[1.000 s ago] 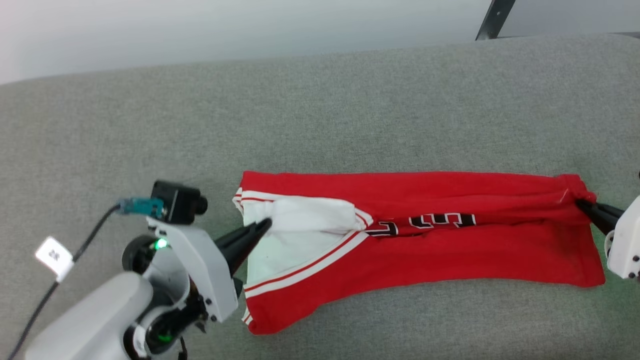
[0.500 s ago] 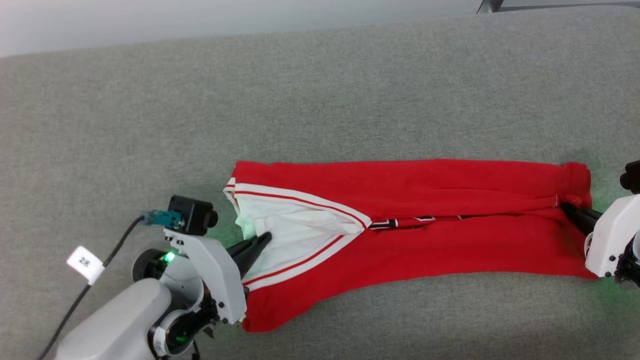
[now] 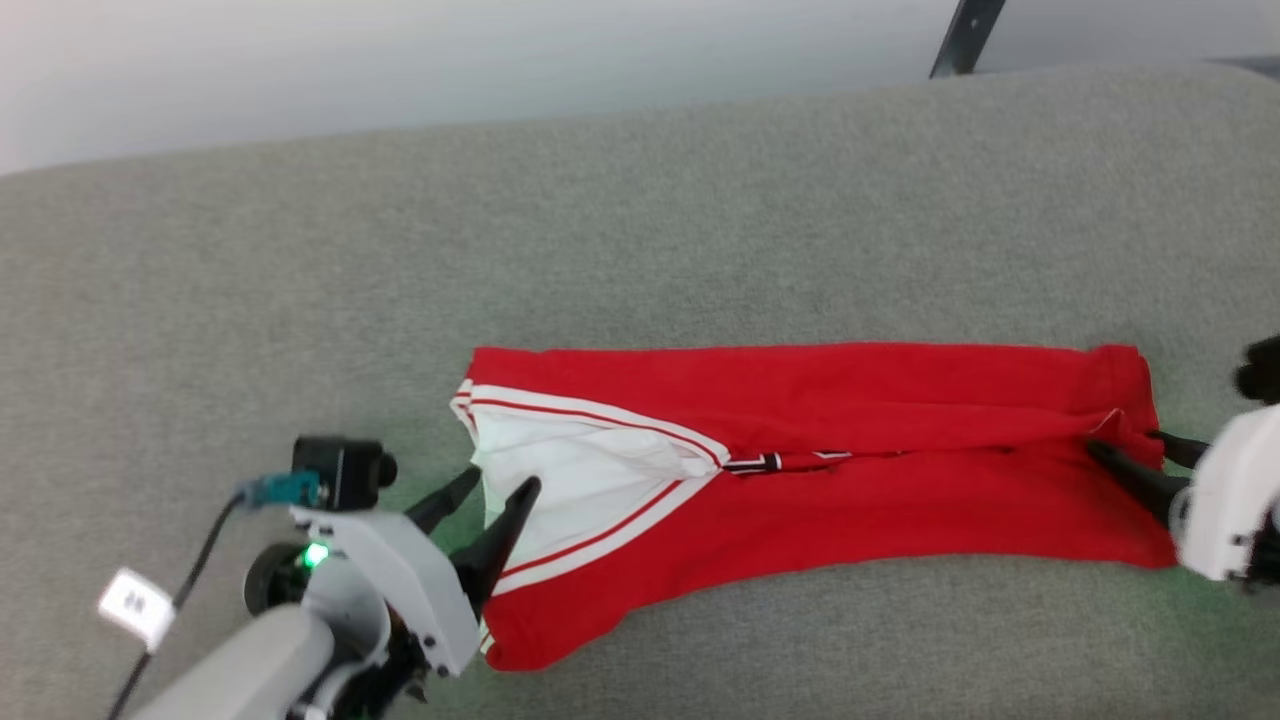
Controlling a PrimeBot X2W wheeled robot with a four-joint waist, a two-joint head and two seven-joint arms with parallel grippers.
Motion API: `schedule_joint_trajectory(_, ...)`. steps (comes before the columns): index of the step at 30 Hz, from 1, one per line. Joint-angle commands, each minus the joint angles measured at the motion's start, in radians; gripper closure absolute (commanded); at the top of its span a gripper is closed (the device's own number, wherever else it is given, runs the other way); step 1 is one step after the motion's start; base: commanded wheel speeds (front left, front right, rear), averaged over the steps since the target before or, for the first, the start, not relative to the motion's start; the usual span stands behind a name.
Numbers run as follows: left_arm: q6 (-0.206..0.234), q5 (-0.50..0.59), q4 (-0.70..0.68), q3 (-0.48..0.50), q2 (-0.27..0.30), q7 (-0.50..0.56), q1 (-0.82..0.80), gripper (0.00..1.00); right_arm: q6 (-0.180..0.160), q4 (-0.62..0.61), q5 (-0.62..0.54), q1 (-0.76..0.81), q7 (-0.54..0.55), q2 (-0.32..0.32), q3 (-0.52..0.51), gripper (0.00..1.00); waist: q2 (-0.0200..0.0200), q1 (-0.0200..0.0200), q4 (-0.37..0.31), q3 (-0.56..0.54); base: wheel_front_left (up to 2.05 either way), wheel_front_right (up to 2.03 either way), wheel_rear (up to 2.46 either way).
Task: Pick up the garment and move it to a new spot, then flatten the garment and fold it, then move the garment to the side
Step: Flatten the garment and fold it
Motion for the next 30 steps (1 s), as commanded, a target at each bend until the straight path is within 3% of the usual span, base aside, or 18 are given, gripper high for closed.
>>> schedule_joint_trajectory(1,0.027,-0.001,-0.031,0.011,0.005,-0.034,0.042,0.00,-0.001,-0.023,0.020,0.031,0.018,-0.028,-0.031,0.00,0.0000,0.0000,0.020,-0.030,0.00,0.00,0.00)
schedule_joint_trajectory(5,0.088,0.014,-0.075,0.026,-0.003,-0.110,0.107,0.00,-0.001,-0.030,0.032,0.076,0.056,-0.077,-0.104,0.00,0.0000,0.0000,0.051,-0.041,0.00,0.00,0.00)
schedule_joint_trajectory(9,0.119,0.020,-0.092,0.039,-0.027,-0.181,0.151,0.00,-0.001,-0.016,0.034,0.099,0.087,-0.089,-0.156,0.00,0.0000,0.0000,0.076,-0.042,0.00,0.00,0.00)
schedule_joint_trajectory(14,0.168,0.048,-0.104,0.085,-0.096,-0.262,0.207,0.00,-0.001,0.032,0.020,0.112,0.154,-0.070,-0.220,0.00,0.0000,0.0000,0.125,-0.034,0.00,0.00,0.00)
schedule_joint_trajectory(18,0.195,0.134,-0.125,0.151,-0.149,-0.277,0.246,0.00,-0.001,0.079,-0.006,0.092,0.232,-0.053,-0.257,0.00,0.0000,0.0000,0.163,-0.025,0.00,0.00,0.00)
schedule_joint_trajectory(25,0.216,0.464,-0.154,0.294,-0.220,-0.277,0.320,0.00,-0.001,0.187,-0.070,0.047,0.351,-0.007,-0.330,0.00,0.0000,0.0000,0.213,-0.008,0.00,0.00,0.00)
schedule_joint_trajectory(30,0.194,0.660,-0.157,0.365,-0.288,-0.276,0.357,0.00,-0.001,0.265,-0.143,0.019,0.407,0.039,-0.368,0.00,0.0000,0.0000,0.230,0.012,0.00,0.00,0.00)
